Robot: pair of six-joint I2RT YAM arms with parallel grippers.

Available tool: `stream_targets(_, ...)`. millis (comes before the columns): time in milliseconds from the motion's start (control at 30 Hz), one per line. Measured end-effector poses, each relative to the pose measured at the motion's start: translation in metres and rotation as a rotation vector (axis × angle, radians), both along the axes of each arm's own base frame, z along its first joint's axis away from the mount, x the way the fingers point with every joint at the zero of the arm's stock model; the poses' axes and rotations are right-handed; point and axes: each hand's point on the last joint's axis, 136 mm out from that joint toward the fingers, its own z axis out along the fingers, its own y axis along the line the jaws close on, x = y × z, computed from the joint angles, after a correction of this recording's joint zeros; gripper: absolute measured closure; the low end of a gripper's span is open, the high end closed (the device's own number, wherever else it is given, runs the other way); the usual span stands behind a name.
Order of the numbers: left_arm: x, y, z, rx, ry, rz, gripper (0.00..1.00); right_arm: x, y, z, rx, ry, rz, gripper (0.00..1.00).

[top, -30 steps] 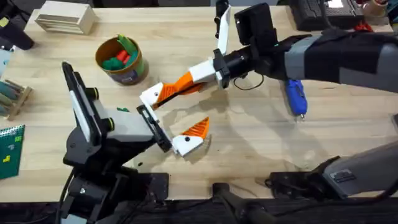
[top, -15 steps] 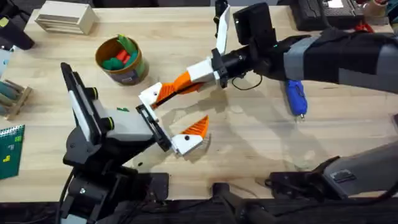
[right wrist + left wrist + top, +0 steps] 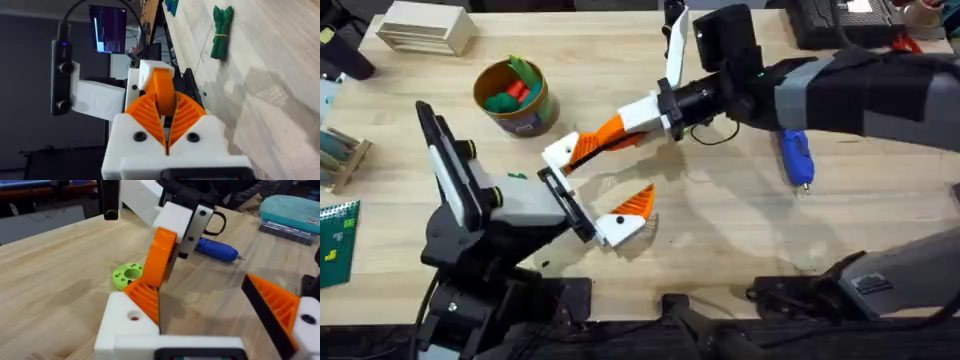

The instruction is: Pick up the gripper from the table and insert it into the empty holder that is missing its gripper. Then pick up a screw, insert it into the mounting hole, and use the screwdriver to tighten it. Finally, clean up the table by picking up the vegetable and placing it into the bucket.

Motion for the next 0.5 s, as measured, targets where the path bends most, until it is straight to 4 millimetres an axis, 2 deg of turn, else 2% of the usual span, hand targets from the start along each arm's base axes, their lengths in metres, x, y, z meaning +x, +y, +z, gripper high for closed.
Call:
stream_targets(300,0.0,0.0,0.0001,0.0,0.0,0.0,0.013,0.0004,0.0002,0.0004,0.002,-0.004,0.0,0.981)
stream_targets(433,-0.0003,-0.0002,0.0001,0.0,-0.001,-0.002,0.013,-0.0001,0.0003,0.0006,0.002,-0.001,0.001,0.865)
stream_targets(500,-0.0047,-0.0034,0.0003,-0.001,-0.001,-0.033,0.014,-0.0023,0.0024,0.0007,0.003,-0.004,0.008,0.774)
